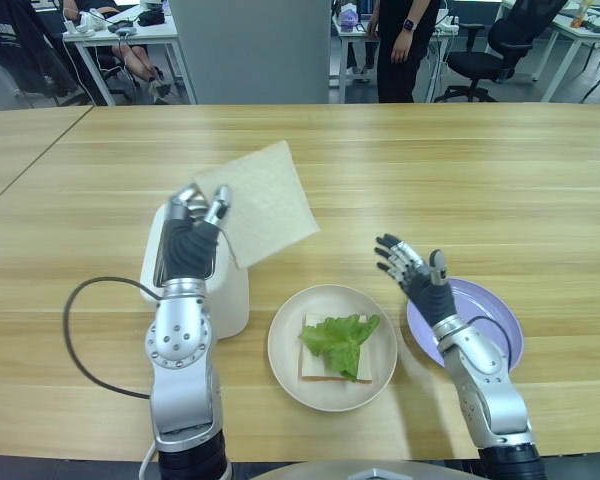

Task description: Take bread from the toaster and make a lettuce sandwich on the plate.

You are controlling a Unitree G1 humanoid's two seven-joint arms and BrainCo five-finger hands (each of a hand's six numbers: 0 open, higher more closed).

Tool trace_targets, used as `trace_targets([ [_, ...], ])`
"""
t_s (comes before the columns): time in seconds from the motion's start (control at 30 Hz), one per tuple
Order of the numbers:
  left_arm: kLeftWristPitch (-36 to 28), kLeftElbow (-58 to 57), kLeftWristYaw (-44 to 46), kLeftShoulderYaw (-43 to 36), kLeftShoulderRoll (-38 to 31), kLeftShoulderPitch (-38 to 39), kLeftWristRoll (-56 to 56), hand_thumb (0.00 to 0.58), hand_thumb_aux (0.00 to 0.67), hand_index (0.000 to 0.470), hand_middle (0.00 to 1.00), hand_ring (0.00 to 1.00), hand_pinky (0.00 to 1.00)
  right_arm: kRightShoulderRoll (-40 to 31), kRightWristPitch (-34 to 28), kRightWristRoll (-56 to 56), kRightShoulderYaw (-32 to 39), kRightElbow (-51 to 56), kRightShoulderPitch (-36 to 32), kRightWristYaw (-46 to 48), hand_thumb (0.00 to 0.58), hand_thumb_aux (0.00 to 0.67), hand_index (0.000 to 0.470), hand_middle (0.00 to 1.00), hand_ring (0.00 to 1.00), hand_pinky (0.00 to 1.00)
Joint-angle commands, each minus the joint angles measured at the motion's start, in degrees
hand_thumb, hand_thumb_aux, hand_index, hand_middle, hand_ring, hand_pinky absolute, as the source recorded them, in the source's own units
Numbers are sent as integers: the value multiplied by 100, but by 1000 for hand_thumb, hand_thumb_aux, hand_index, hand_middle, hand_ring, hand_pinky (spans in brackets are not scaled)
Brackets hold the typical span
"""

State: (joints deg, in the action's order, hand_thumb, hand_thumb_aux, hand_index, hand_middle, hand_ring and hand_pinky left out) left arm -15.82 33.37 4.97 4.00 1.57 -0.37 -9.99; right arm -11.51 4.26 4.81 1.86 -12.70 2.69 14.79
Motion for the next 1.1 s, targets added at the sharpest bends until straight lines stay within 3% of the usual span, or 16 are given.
trace_targets([
  [0.03, -6, -582, 412, -245, -320, 119, 243, 580, 670, 460, 1000, 1000, 1000, -261, 481, -927, -173, -155, -80, -480, 0, 0, 0, 0, 0, 0],
  [0.3, 300, -1445, 1128, -679, -1089, 286, 429, 580, 670, 460, 1000, 1000, 1000, -988, 1145, -2850, 175, 79, -25, -966, 0, 0, 0, 0, 0, 0],
  [0.53, 875, -1701, 1464, -969, -1501, 445, 480, 580, 670, 460, 1000, 1000, 1000, -1293, 1989, -3640, 651, -206, 262, -1121, 0, 0, 0, 0, 0, 0],
  [1.1, 1083, -2372, 1466, -1459, -804, 839, 1076, 580, 670, 460, 1000, 1000, 1000, -1392, 2567, -4237, 1409, -453, 634, -917, 0, 0, 0, 0, 0, 0],
])
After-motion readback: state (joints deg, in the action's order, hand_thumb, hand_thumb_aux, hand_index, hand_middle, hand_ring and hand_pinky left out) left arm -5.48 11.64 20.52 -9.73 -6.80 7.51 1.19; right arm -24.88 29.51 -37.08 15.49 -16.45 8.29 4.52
